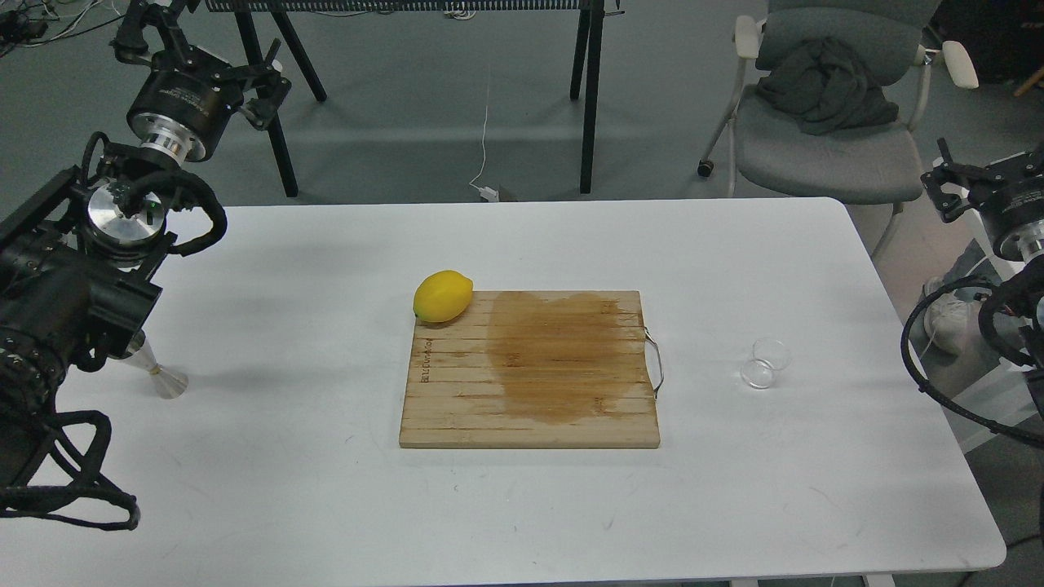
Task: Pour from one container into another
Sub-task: 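Lower the left gripper toward the metal jigger near the table edge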
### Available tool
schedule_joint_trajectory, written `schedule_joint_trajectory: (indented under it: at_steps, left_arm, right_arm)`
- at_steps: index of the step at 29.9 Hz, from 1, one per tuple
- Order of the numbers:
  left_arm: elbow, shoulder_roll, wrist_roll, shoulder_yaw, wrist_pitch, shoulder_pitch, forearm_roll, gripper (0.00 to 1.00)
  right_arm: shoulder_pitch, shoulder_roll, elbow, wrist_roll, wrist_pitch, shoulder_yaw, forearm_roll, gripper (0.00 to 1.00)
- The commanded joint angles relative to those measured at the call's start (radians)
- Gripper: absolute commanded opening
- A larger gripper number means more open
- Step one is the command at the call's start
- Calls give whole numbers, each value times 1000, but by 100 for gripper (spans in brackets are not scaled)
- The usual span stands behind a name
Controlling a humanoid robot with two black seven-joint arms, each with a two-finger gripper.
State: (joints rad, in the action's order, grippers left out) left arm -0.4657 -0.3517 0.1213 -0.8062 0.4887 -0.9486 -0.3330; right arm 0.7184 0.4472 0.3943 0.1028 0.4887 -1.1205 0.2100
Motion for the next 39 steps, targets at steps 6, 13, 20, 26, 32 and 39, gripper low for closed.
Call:
schedule_joint_trajectory:
  at_steps: [6,13,20,26,32,39]
  left_arm:
    - [-132,-26,38,-17,0,20,-1,100]
    - [-554,-260,37,-19,-7,194,142,100]
    - [-897,-521,44,-10,-160,319,336,100]
    - [-1175,-633,47,-8,-292,508,704,100]
    - [-1304,-691,135,-4,-364,701,1038,100]
    - [-1298,-670,141,48,-441,864,1492,99]
  right_arm:
    - [-1,-8,0,2,0,5,0,100]
    - [-13,-7,0,2,0,13,-1,100]
    - [-60,-8,0,3,0,15,-1,100]
    - [-68,-2,0,3,0,16,-3,100]
    - [-71,8,-3,2,0,16,-4,100]
    - [-68,11,-5,2,0,36,-6,100]
